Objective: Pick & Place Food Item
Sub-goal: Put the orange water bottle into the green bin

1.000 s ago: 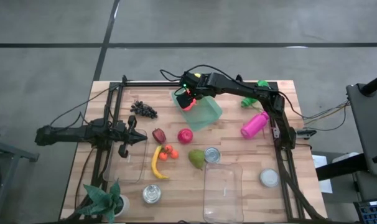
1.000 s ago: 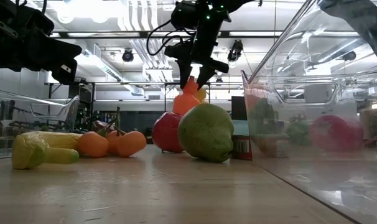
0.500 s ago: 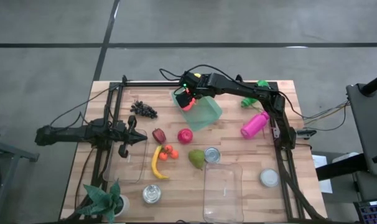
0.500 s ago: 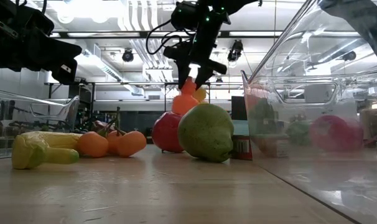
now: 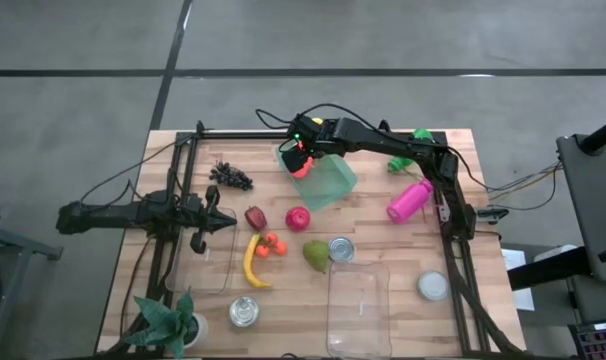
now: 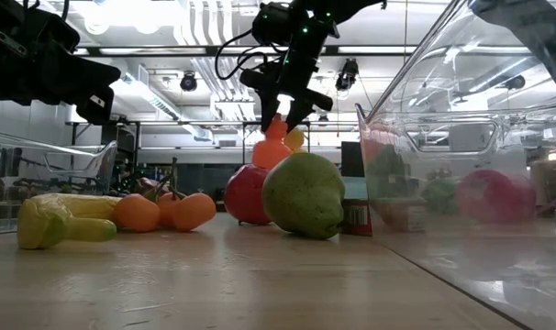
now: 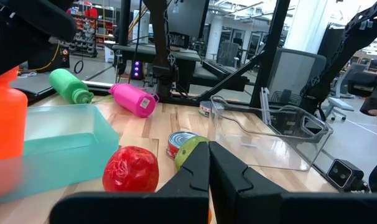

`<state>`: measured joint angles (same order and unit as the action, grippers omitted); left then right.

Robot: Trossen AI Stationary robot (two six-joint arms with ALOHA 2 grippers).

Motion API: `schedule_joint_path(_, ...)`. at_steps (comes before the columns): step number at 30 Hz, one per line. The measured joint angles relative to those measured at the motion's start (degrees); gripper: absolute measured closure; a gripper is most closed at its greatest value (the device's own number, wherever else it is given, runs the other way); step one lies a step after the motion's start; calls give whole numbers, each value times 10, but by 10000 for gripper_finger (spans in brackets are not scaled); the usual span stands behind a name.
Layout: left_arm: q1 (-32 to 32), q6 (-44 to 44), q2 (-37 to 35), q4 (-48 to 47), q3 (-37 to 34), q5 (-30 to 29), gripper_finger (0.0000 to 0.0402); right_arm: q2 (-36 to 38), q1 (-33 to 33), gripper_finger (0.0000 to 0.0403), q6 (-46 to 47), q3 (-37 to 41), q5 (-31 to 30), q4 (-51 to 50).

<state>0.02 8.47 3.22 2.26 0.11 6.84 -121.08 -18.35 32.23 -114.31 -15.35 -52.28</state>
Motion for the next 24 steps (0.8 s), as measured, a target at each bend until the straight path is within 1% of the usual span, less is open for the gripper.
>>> schedule_joint_path(3, 0, 0, 0, 0, 0, 0, 401, 0, 0, 174, 0, 0, 2, 5)
schedule_joint_path(8, 0, 0, 0, 0, 0, 0, 401, -5, -2, 134, 5, 6, 10, 4)
schedule_joint_path(11, 0, 0, 0, 0, 0, 0, 401, -4, -2, 121, 8, 10, 8, 9)
schedule_joint_path(24, 0, 0, 0, 0, 0, 0, 401, -3, -2, 117, -14, 8, 3, 37)
